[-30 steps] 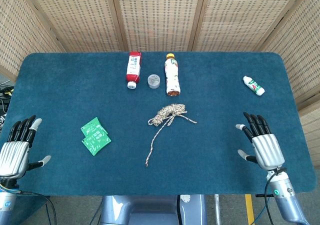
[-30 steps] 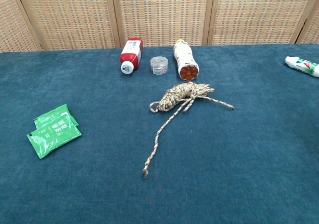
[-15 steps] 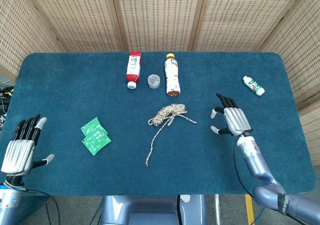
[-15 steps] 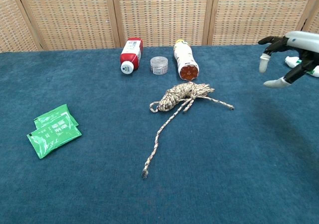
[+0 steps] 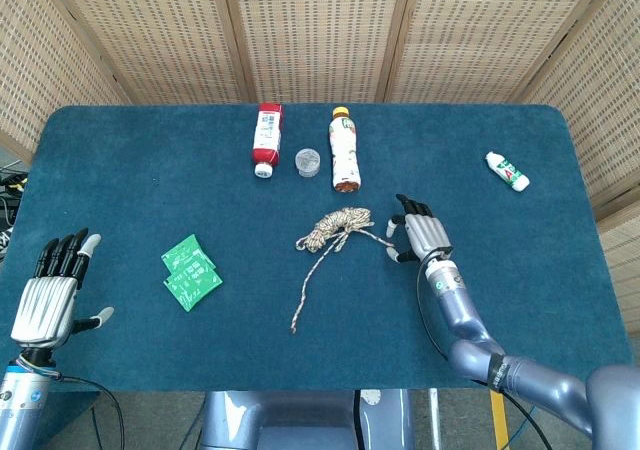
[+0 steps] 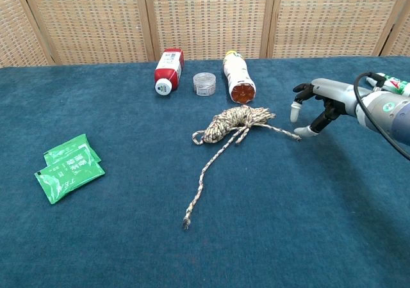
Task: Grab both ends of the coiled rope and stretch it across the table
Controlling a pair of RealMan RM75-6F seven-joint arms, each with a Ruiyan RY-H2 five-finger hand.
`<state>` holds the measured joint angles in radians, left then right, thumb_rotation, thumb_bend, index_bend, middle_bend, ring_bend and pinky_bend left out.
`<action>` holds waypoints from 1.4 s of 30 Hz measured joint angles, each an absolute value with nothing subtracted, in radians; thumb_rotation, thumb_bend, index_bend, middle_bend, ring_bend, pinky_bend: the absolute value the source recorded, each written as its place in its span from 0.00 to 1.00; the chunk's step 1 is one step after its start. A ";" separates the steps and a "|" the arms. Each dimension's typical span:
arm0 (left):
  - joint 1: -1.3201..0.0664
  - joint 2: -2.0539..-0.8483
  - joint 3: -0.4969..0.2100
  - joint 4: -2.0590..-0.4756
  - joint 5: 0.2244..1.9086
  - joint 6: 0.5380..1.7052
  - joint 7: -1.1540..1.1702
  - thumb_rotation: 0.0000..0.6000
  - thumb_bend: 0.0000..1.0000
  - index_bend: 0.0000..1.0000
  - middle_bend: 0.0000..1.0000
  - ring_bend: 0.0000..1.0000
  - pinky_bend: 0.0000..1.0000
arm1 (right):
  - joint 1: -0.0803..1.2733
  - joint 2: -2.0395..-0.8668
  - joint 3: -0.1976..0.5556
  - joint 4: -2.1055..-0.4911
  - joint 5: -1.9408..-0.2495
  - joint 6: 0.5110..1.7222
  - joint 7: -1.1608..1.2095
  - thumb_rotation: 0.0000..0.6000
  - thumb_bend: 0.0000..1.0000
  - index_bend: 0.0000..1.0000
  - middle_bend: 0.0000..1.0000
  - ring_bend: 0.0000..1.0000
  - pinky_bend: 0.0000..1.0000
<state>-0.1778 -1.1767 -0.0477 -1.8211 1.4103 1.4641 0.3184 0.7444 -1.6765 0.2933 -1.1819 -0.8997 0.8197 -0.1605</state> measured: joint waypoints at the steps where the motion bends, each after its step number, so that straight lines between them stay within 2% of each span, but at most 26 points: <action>1: -0.178 -1.177 -0.048 -1.821 1.409 1.462 0.319 1.00 0.00 0.00 0.00 0.00 0.00 | 0.748 -1.686 0.294 -1.170 -0.893 0.817 -0.163 1.00 0.30 0.47 0.00 0.00 0.00; 13: -0.184 -1.179 -0.055 -1.813 1.399 1.440 0.314 1.00 0.00 0.00 0.00 0.00 0.00 | 0.771 -1.772 0.292 -1.047 -0.860 0.793 -0.170 1.00 0.32 0.52 0.00 0.00 0.00; 33: -0.193 -1.191 -0.059 -1.811 1.386 1.415 0.338 1.00 0.00 0.00 0.00 0.00 0.00 | 0.786 -1.807 0.299 -0.968 -0.883 0.750 -0.135 1.00 0.43 0.60 0.00 0.00 0.00; 39: -0.218 -1.196 -0.053 -1.807 1.429 1.393 0.378 1.00 0.00 0.00 0.00 0.00 0.00 | 0.787 -1.801 0.295 -0.973 -0.912 0.762 -0.136 1.00 0.44 0.61 0.00 0.00 0.00; 42: -0.262 -1.200 -0.054 -1.796 1.482 1.352 0.396 1.00 0.00 0.06 0.00 0.00 0.00 | 0.787 -1.793 0.291 -0.987 -0.925 0.768 -0.145 1.00 0.44 0.61 0.00 0.00 0.00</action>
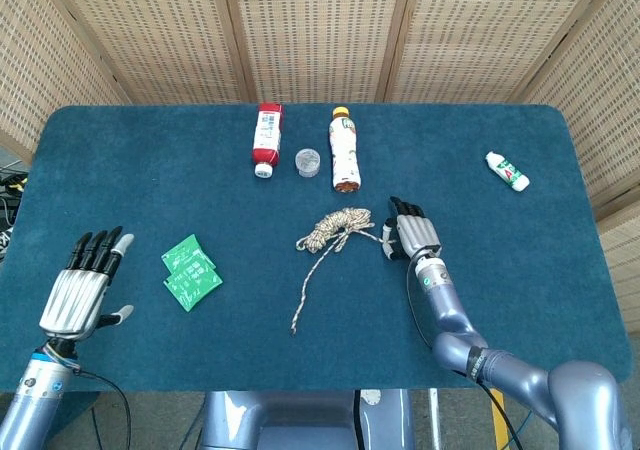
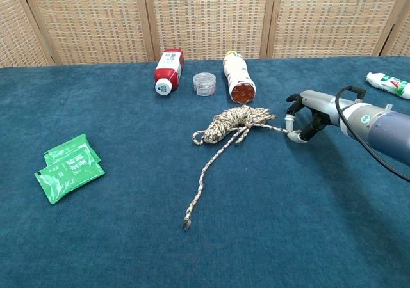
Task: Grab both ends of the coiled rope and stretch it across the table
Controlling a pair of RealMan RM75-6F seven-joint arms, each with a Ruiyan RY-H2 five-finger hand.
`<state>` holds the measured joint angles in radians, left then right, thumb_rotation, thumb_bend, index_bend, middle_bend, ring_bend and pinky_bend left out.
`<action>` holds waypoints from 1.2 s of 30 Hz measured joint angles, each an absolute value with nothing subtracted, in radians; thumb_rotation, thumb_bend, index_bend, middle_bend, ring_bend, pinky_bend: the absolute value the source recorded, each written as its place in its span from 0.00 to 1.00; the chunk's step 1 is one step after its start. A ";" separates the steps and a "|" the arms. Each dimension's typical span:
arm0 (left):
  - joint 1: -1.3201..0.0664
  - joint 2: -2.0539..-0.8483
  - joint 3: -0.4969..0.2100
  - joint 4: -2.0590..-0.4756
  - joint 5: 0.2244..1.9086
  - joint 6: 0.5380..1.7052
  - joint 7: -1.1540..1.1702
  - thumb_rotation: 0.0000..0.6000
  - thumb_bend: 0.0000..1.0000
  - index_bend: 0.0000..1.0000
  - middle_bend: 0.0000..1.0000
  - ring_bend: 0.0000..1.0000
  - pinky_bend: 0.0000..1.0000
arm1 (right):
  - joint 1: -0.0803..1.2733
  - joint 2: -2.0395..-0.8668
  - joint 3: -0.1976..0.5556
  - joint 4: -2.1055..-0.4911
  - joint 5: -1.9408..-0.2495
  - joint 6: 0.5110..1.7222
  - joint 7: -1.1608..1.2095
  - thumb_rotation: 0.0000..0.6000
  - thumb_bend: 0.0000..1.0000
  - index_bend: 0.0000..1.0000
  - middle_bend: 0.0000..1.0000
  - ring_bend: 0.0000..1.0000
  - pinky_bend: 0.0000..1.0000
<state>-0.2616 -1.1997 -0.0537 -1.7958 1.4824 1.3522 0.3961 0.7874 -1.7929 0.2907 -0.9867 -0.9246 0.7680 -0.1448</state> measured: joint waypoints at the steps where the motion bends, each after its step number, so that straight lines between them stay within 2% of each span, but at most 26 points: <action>1: -0.279 -1.201 -0.054 -1.791 1.501 1.335 0.399 1.00 0.00 0.10 0.00 0.00 0.00 | 0.788 -1.791 0.290 -0.990 -0.927 0.769 -0.148 1.00 0.44 0.61 0.00 0.00 0.00; 3: -0.327 -1.208 -0.057 -1.776 1.553 1.290 0.401 1.00 0.00 0.23 0.00 0.00 0.00 | 0.790 -1.789 0.288 -0.997 -0.931 0.772 -0.158 1.00 0.44 0.61 0.00 0.00 0.00; 5: -0.387 -1.221 -0.061 -1.754 1.609 1.234 0.391 1.00 0.00 0.30 0.00 0.00 0.00 | 0.793 -1.789 0.287 -1.002 -0.931 0.774 -0.168 1.00 0.44 0.61 0.00 0.00 0.00; 9: -0.514 -1.268 -0.073 -1.686 1.709 1.131 0.347 1.00 0.00 0.34 0.00 0.00 0.00 | 0.799 -1.791 0.288 -1.010 -0.928 0.777 -0.188 1.00 0.44 0.61 0.00 0.00 0.00; 14: -0.661 -1.363 -0.080 -1.577 1.779 0.992 0.316 1.00 0.00 0.35 0.00 0.00 0.00 | 0.804 -1.790 0.286 -1.019 -0.927 0.780 -0.206 1.00 0.44 0.61 0.00 0.00 0.00; 18: -0.734 -1.443 -0.080 -1.511 1.806 0.931 0.304 1.00 0.00 0.38 0.00 0.00 0.00 | 0.812 -1.787 0.288 -1.024 -0.925 0.777 -0.218 1.00 0.44 0.61 0.00 0.00 0.00; 25: -0.816 -1.541 -0.060 -1.397 1.837 0.879 0.275 1.00 0.12 0.40 0.00 0.00 0.00 | 0.822 -1.785 0.289 -1.027 -0.914 0.766 -0.235 1.00 0.44 0.62 0.00 0.00 0.00; 36: -0.888 -1.625 -0.011 -1.311 1.852 0.839 0.243 1.00 0.13 0.43 0.00 0.00 0.00 | 0.833 -1.793 0.287 -1.007 -0.909 0.743 -0.231 1.00 0.44 0.62 0.00 0.00 0.00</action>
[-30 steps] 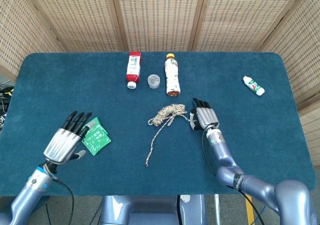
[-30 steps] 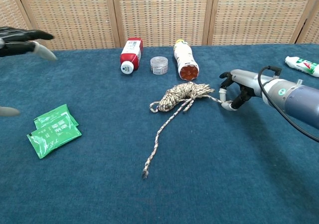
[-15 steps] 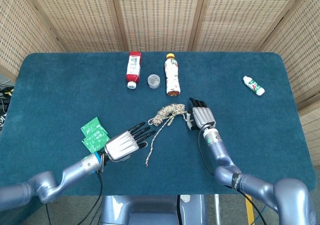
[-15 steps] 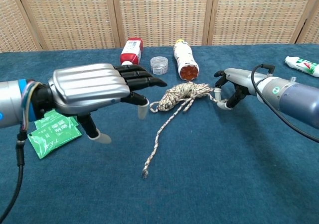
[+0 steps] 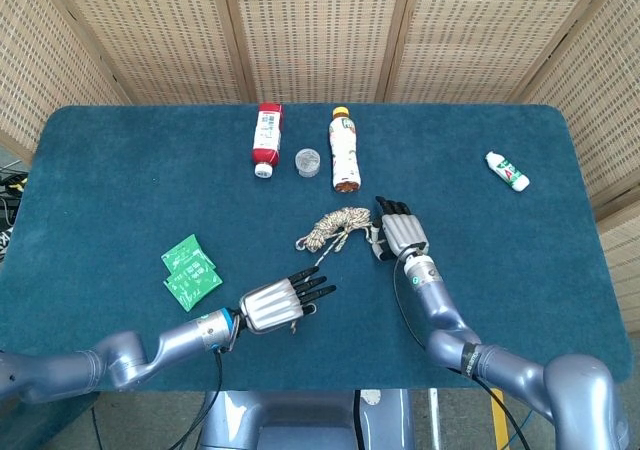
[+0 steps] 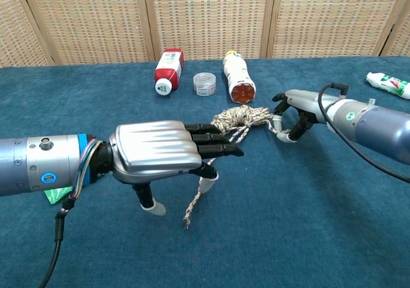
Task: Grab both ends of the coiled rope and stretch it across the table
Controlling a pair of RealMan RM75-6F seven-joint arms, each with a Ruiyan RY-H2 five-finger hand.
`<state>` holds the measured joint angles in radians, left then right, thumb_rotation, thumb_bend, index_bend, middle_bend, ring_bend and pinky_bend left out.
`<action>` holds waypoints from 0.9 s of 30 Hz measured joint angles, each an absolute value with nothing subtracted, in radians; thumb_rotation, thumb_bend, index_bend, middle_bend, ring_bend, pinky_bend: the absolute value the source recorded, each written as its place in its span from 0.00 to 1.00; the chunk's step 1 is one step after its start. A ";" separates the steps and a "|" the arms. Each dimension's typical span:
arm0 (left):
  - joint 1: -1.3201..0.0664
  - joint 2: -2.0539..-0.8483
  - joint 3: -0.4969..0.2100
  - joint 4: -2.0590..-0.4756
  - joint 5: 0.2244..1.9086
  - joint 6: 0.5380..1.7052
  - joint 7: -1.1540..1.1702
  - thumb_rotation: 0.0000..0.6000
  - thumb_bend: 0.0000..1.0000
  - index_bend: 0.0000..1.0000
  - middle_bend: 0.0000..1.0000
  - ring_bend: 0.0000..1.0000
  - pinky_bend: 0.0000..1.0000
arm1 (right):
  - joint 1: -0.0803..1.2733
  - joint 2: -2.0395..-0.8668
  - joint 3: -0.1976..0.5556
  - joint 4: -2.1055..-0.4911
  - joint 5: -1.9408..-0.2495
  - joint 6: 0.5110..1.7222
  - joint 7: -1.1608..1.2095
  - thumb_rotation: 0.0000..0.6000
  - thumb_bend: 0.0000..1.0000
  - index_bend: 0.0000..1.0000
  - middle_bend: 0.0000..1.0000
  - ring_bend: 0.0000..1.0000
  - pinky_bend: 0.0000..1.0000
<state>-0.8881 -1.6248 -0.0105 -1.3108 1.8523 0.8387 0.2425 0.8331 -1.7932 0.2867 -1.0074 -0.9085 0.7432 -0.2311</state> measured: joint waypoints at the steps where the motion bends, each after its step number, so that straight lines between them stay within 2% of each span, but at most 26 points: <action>1: -0.891 -1.630 -0.008 -1.306 1.851 0.837 0.242 1.00 0.14 0.43 0.00 0.00 0.00 | 0.834 -1.794 0.286 -1.005 -0.909 0.742 -0.230 1.00 0.44 0.62 0.00 0.00 0.00; 19: -0.925 -1.701 0.038 -1.239 1.822 0.834 0.244 1.00 0.26 0.48 0.00 0.00 0.00 | 0.834 -1.808 0.284 -0.977 -0.904 0.728 -0.212 1.00 0.46 0.62 0.00 0.00 0.00; 27: -0.937 -1.716 0.044 -1.229 1.806 0.833 0.247 1.00 0.28 0.49 0.00 0.00 0.00 | 0.833 -1.814 0.281 -0.965 -0.909 0.724 -0.205 1.00 0.47 0.62 0.00 0.00 0.00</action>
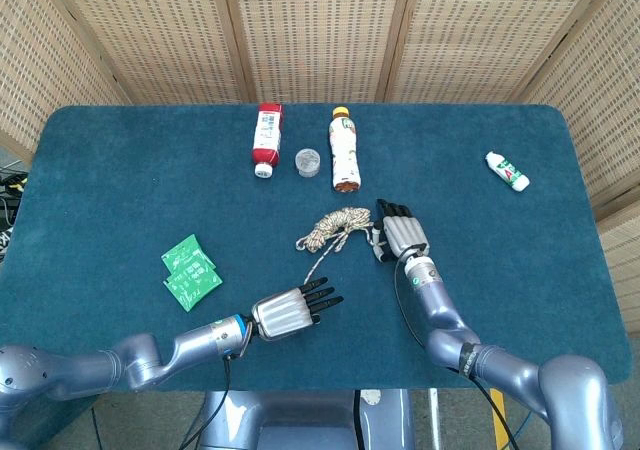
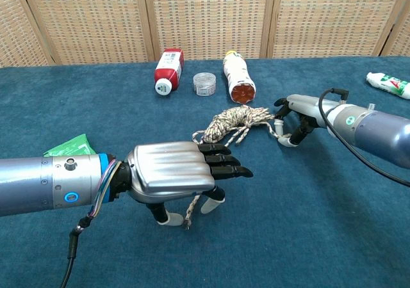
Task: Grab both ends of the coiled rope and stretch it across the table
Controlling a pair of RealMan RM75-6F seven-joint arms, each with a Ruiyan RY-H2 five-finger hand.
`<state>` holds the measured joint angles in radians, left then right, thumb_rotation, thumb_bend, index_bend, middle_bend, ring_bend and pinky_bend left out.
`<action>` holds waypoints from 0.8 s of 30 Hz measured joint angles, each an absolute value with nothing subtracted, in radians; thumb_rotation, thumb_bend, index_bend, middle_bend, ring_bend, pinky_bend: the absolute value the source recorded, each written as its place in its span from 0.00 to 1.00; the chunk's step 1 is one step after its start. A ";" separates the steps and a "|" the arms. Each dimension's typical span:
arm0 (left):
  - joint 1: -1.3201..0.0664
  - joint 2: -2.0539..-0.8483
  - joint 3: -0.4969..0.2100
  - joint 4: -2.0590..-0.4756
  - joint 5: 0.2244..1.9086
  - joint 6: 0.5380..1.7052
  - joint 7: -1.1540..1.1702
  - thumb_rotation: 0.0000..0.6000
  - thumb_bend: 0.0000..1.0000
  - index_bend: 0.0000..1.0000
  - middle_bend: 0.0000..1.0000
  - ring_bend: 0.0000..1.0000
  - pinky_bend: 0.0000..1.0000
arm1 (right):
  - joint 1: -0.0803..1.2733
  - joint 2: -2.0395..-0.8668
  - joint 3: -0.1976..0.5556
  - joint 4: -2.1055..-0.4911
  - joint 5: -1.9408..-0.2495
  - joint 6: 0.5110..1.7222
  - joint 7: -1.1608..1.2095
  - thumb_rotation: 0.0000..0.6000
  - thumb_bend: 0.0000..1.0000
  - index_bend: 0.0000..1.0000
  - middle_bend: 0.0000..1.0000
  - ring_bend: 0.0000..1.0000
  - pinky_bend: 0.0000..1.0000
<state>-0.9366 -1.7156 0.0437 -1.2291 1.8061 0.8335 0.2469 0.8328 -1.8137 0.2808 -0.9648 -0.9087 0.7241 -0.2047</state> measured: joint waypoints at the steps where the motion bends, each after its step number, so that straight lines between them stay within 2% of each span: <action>1: -0.938 -1.718 0.044 -1.228 1.805 0.833 0.248 1.00 0.28 0.49 0.00 0.00 0.00 | 0.833 -1.814 0.280 -0.964 -0.910 0.723 -0.205 1.00 0.46 0.62 0.00 0.00 0.00; 24: -0.960 -1.752 0.055 -1.206 1.759 0.824 0.267 1.00 0.35 0.54 0.00 0.00 0.00 | 0.826 -1.821 0.277 -0.940 -0.918 0.711 -0.185 1.00 0.47 0.62 0.00 0.00 0.00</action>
